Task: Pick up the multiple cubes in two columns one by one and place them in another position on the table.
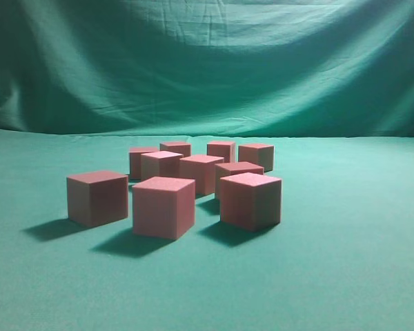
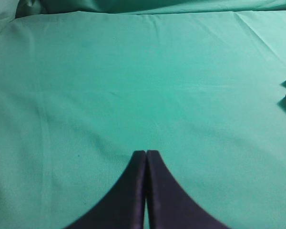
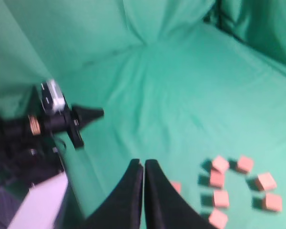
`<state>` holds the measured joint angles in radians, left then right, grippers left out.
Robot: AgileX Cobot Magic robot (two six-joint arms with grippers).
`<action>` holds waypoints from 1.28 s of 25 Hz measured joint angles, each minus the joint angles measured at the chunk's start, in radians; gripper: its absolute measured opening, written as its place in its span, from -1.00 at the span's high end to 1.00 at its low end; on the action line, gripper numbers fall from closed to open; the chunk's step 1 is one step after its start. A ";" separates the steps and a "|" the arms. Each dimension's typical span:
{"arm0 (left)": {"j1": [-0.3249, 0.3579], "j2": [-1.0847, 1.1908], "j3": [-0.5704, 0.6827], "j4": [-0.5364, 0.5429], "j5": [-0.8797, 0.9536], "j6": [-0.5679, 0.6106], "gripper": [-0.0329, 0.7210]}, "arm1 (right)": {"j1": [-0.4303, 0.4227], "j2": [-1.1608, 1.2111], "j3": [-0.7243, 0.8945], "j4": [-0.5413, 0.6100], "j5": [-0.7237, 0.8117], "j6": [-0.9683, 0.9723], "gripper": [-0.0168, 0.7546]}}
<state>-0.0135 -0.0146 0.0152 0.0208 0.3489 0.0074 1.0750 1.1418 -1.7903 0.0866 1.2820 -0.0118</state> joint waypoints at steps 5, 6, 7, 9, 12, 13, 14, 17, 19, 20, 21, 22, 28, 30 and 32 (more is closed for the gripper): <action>0.000 0.000 0.000 0.000 0.000 0.000 0.91 | -0.011 -0.186 0.341 -0.055 -0.144 0.000 0.96; 0.000 0.000 0.000 0.000 0.000 0.000 0.91 | -0.025 -0.217 0.410 -0.060 -0.202 0.000 0.96; 0.000 0.000 0.000 0.000 0.000 0.000 0.91 | -0.049 -0.253 0.468 -0.060 -0.257 0.000 0.96; 0.000 0.000 0.000 0.000 0.000 0.000 0.91 | -0.115 -0.318 0.599 -0.053 -0.353 0.000 0.96; 0.000 0.000 0.000 0.000 0.000 0.000 0.91 | -0.240 -0.396 0.766 -0.010 -0.489 0.000 0.96; 0.000 0.000 0.000 0.000 0.000 0.000 0.91 | -0.288 -0.415 0.820 0.011 -0.532 0.000 0.96; 0.000 0.000 0.000 0.000 0.000 0.000 0.91 | -0.328 -0.437 0.863 0.024 -0.575 0.000 0.96; 0.000 0.000 0.000 0.000 0.000 0.000 0.91 | -0.458 -0.493 1.000 0.056 -0.682 0.000 0.96; 0.000 0.000 0.000 0.000 0.000 0.000 0.91 | -0.542 -0.533 1.070 0.062 -0.735 -0.002 0.96; 0.000 0.000 0.000 0.000 0.000 0.000 0.91 | -0.583 -0.555 1.103 0.064 -0.750 -0.010 0.96; 0.000 0.000 0.000 0.000 0.000 0.000 0.91 | -0.616 -0.574 1.129 0.065 -0.759 -0.026 0.96; 0.000 0.000 0.000 0.000 0.000 0.000 0.91 | -0.655 -0.598 1.158 0.066 -0.766 -0.044 0.96; 0.000 0.000 0.000 0.000 0.000 0.000 0.91 | -0.848 -0.760 1.310 0.069 -0.773 -0.106 0.96; 0.000 0.000 0.000 0.000 0.000 0.000 0.91 | -0.905 -0.818 1.364 0.069 -0.780 -0.117 0.96; 0.000 0.000 0.000 0.000 0.000 0.000 0.91 | -0.952 -0.870 1.420 0.069 -0.797 -0.149 0.96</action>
<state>-0.0135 -0.0146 0.0152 0.0208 0.3489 0.0074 0.1230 0.2714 -0.3704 0.1559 0.4850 -0.1610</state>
